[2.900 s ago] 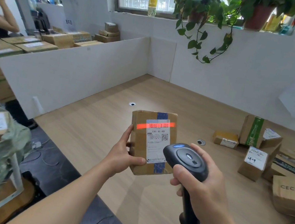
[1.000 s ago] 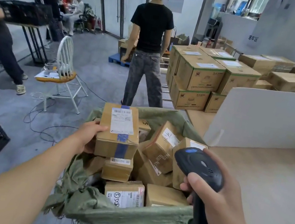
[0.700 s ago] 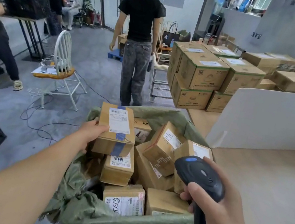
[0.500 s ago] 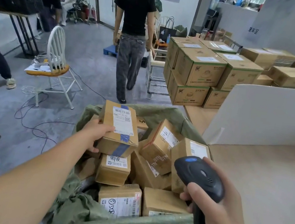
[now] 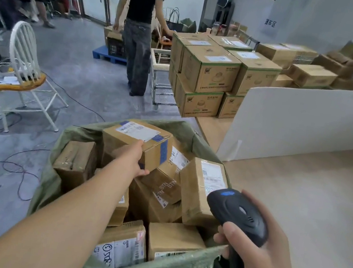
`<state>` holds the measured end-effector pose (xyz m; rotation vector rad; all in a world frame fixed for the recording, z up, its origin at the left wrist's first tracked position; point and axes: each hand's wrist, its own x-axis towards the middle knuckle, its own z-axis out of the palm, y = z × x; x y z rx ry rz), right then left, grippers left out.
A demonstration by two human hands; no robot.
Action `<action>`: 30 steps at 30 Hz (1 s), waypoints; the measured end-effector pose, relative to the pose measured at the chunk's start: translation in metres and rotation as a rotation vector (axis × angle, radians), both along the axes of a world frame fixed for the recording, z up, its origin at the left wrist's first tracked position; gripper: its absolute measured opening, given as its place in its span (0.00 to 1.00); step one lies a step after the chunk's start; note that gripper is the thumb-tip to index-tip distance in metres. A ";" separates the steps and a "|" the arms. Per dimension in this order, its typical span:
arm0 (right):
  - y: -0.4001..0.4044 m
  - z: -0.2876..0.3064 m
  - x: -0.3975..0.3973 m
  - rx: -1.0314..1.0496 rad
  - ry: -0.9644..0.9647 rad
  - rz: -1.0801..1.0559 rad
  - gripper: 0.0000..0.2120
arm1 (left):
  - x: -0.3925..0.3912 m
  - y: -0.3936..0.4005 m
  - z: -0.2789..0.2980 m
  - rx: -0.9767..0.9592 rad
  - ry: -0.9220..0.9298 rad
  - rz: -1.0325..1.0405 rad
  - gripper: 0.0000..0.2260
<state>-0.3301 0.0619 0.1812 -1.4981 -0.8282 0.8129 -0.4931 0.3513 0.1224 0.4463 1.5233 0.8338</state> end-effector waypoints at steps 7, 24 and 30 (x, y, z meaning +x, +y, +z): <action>-0.014 -0.008 0.017 0.009 -0.001 -0.078 0.31 | 0.031 0.029 -0.004 -0.093 -0.009 -0.188 0.30; -0.030 -0.005 0.031 -0.108 0.012 -0.140 0.32 | 0.044 0.062 -0.019 -0.036 0.169 -0.355 0.31; -0.032 -0.008 0.035 -0.059 0.023 -0.131 0.31 | 0.040 0.058 -0.020 -0.043 0.183 -0.324 0.34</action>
